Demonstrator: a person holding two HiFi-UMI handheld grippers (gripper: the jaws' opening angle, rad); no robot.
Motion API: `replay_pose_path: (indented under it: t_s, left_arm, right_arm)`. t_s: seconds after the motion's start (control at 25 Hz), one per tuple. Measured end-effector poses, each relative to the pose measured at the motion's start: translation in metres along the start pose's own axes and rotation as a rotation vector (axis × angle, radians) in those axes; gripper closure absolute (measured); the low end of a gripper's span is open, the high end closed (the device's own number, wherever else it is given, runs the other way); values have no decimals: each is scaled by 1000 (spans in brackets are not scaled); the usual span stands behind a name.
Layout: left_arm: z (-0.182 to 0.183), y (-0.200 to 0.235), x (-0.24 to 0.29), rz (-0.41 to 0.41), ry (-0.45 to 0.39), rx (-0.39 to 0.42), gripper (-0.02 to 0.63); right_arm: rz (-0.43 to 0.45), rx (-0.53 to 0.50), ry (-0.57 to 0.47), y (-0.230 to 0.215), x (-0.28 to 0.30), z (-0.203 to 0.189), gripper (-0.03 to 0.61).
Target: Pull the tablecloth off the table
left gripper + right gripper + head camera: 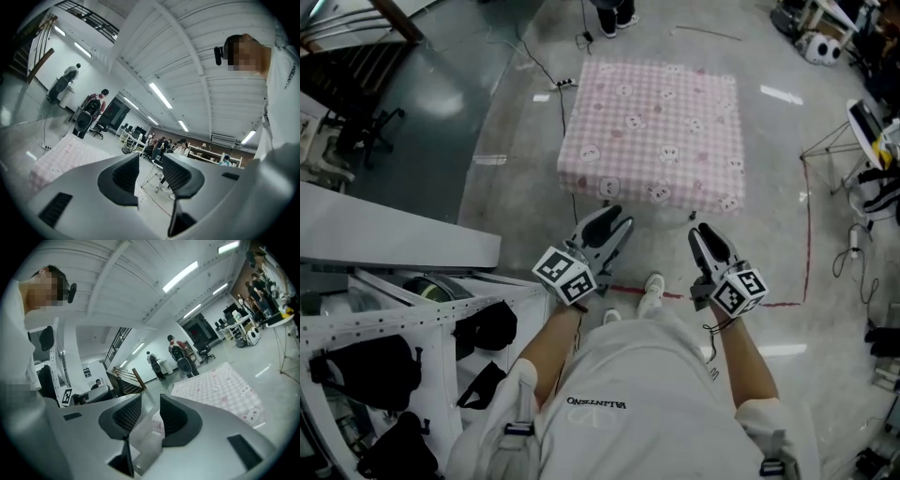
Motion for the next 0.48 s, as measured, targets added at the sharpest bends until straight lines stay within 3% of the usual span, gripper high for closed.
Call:
replay_pose_path:
  t_s: [0.12, 0.48]
  left_arm:
    - [-12, 14, 13, 14, 2, -76, 459]
    - [-48, 49, 51, 66, 3, -200, 445]
  right_arm:
    - [12, 66, 26, -24, 12, -2, 440]
    - [43, 249, 130, -88, 42, -17, 439]
Point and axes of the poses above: the fingertips, and each gripper's own axes: x forward along the fingers, y to its left, z out of its top, the point moved 7 cm from there along -x, backward along the fingers, and after that the axes turned 8 degrees about -z, right-handed, at the moved point
